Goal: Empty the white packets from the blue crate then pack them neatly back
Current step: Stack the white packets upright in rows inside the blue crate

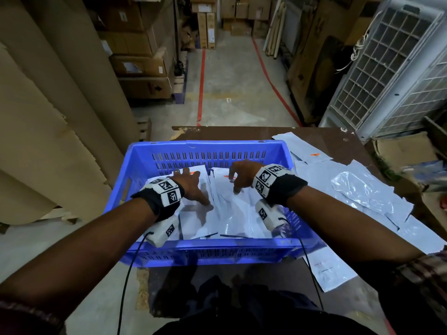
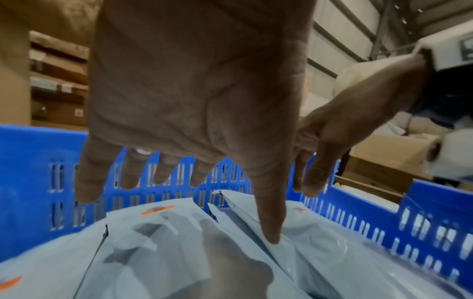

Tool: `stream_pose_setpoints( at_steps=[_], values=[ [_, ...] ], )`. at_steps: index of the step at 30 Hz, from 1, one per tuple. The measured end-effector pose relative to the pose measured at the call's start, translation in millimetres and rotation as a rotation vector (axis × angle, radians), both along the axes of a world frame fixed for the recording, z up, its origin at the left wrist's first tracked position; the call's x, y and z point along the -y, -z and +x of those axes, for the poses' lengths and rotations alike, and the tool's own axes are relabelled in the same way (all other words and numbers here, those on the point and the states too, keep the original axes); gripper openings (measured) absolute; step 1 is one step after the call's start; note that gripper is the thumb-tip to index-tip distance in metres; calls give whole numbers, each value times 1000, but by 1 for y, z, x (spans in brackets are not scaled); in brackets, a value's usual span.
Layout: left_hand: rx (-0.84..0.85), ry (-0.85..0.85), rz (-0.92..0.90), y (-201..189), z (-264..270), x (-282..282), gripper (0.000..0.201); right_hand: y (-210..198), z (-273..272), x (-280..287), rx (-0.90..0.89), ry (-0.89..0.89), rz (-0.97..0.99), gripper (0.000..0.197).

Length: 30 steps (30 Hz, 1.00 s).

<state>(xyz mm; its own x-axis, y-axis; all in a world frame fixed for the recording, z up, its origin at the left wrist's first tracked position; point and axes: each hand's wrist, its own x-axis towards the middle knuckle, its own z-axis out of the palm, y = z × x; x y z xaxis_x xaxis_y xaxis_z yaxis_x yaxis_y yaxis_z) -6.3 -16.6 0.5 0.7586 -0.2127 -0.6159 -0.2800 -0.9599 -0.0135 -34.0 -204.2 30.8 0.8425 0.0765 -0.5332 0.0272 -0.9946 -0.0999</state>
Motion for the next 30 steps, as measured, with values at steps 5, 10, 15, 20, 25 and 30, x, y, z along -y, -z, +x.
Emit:
stream_pose_setpoints(
  at_steps=[5,10,15,20,25,30],
  values=[
    [-32,150,74,-7,3,7,132,10,9,3,-180,19,81,68],
    [-32,238,147,9,14,7,140,28,19,-3,-207,43,144,107],
    [-84,250,105,40,27,-3,151,31,23,-7,-141,-70,56,114],
    [-99,395,173,61,37,-17,162,33,23,-13,-151,-134,76,115],
    [-105,437,145,70,39,-28,165,65,29,-25,-209,-94,110,145],
    [-79,448,108,70,31,-29,165,86,25,-32,-224,-65,131,157]
  ],
)
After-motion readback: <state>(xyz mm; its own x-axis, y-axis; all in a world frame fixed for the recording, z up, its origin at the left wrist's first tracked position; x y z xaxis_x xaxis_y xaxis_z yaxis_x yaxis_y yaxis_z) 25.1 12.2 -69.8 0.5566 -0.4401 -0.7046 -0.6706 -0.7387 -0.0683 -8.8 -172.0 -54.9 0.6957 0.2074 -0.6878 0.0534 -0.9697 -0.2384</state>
